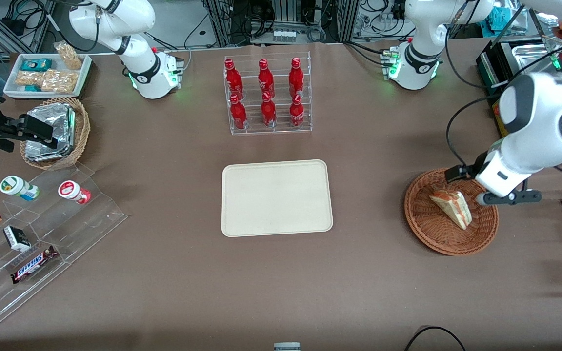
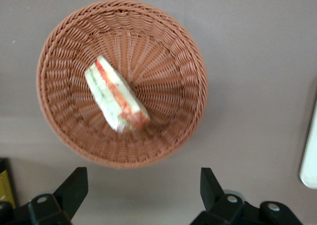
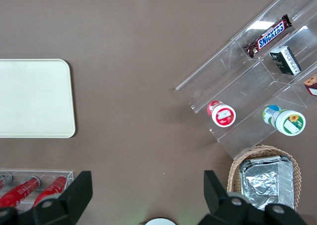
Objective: Place sandwich from basket to tray
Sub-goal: 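Move the open left gripper down over the sandwich in the wicker basket, then close the left gripper on the wrapped sandwich and lift it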
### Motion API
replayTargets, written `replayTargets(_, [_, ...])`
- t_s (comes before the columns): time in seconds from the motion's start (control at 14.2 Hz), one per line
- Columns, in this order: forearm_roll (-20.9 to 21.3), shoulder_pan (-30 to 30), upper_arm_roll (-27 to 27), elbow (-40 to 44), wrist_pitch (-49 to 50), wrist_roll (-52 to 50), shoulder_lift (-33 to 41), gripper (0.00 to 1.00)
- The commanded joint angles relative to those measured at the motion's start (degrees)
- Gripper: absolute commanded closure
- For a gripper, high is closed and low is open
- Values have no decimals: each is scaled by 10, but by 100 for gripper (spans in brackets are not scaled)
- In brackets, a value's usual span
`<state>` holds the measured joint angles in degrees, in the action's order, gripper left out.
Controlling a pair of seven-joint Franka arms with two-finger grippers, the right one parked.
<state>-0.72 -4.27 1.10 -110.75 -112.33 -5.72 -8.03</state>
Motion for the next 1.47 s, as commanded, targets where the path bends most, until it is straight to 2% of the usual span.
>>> replayTargets(0.0, [3,12,4,-22,-46,-10,-12,0])
replayTargets(0.49, [3,19,4,-68,-139,-341,-31,0])
replayTargets(0.77, [3,30,18,-77,-145,-393,-49,0])
replayTargets(1.12, [3,30,18,-77,-226,-452,-106,0])
replayTargets(1.33, [0,30,18,-76,-235,-468,-124,0])
replayTargets(1.4, [-1,29,18,-77,-233,-475,-129,3])
